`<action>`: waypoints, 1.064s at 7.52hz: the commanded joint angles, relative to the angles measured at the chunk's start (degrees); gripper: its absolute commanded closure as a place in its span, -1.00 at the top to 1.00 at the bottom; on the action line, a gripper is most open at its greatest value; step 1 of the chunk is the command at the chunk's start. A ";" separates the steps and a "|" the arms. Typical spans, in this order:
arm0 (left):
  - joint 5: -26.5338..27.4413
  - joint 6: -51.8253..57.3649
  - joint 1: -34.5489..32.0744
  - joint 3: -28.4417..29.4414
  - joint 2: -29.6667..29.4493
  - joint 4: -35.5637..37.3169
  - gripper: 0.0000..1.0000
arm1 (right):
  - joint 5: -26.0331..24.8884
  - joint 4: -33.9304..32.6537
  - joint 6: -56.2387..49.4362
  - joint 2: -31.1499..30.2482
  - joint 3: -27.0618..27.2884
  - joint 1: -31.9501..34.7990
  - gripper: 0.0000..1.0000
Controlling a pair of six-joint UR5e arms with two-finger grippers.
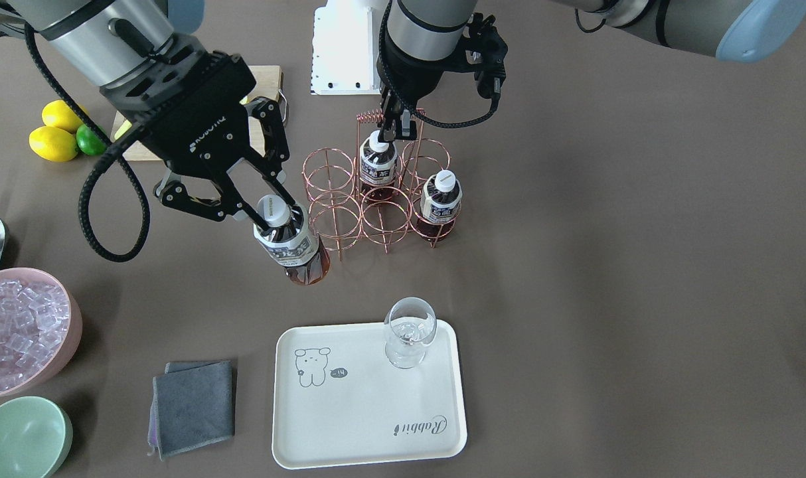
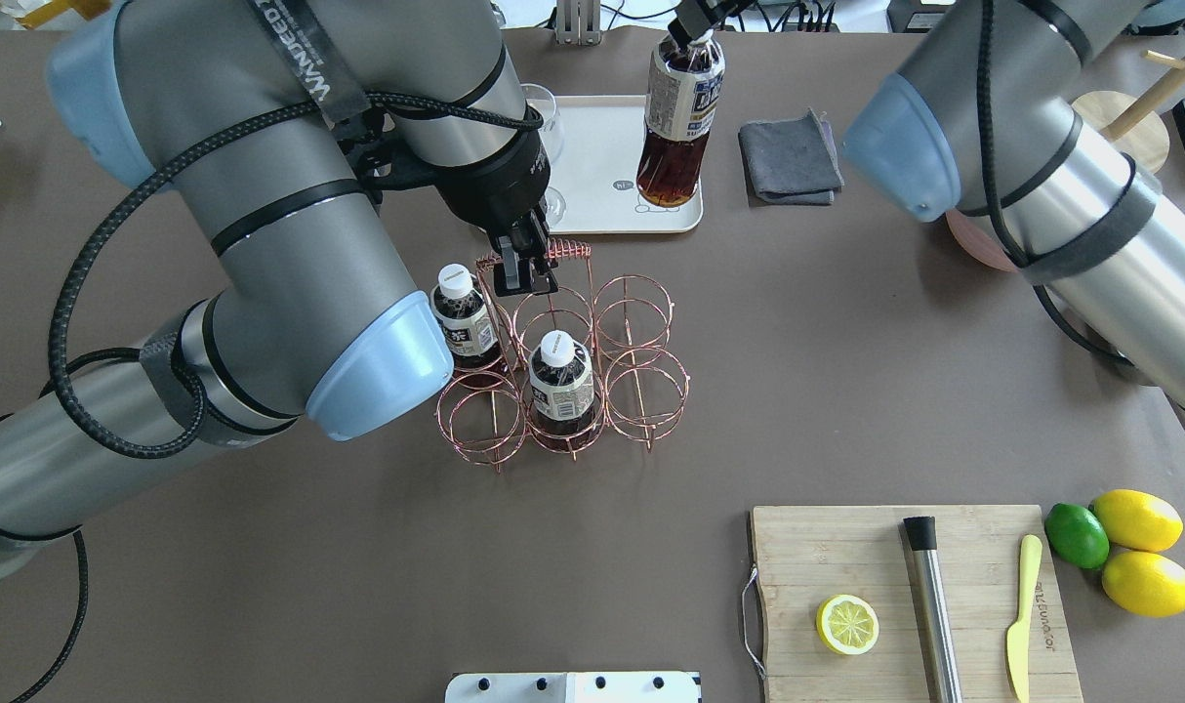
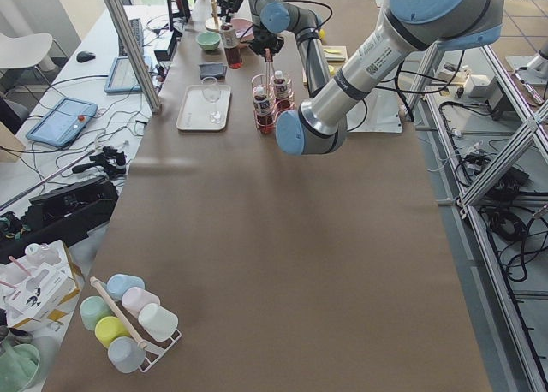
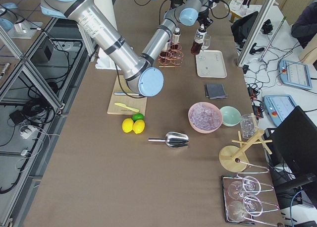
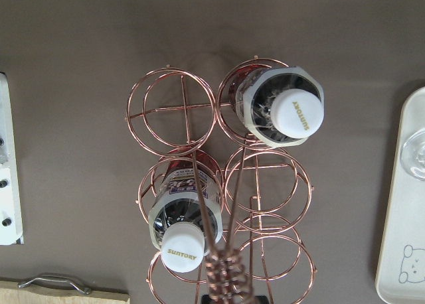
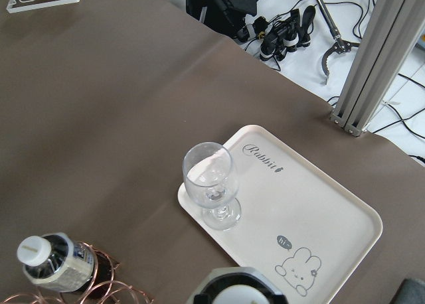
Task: Take tea from basket to plate
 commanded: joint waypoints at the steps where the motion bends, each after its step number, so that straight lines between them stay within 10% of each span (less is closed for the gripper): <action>1: 0.69 0.00 0.08 0.00 -0.02 0.00 -1.00 | -2.80 4.69 -0.97 4.69 -11.07 1.32 -1.00; 8: 0.78 0.00 0.08 0.26 0.07 -0.79 -1.00 | -12.46 17.99 2.82 9.71 -29.03 -3.24 -1.00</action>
